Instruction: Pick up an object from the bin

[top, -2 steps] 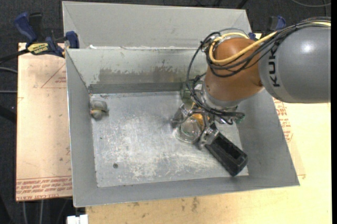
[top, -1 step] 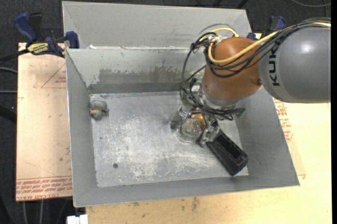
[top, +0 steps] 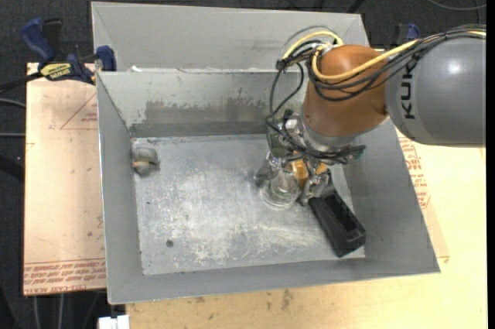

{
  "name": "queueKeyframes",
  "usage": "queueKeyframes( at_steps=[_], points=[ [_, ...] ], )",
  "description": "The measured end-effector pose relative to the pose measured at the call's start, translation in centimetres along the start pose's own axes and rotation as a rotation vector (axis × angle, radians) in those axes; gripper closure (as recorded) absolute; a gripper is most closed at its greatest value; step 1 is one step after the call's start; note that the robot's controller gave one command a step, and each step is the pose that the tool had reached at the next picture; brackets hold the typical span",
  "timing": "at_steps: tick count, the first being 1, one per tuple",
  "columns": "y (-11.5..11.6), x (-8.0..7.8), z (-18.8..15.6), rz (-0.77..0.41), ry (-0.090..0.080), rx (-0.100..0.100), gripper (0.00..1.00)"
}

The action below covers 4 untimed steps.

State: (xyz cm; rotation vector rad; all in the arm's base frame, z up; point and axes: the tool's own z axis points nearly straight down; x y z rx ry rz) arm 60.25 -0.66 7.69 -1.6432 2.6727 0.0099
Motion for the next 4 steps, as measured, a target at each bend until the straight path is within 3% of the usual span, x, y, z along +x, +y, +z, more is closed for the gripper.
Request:
queueKeyframes(
  at_steps=[1,2,4],
  points=[
    [-1.9,0.4,0.1,0.232,0.003,0.0,0.0],
    [-3.6,-0.9,0.1,-0.303,0.001,0.005,1.0],
    [-3.8,-1.1,0.1,-0.372,0.001,0.006,1.0]
  ],
)
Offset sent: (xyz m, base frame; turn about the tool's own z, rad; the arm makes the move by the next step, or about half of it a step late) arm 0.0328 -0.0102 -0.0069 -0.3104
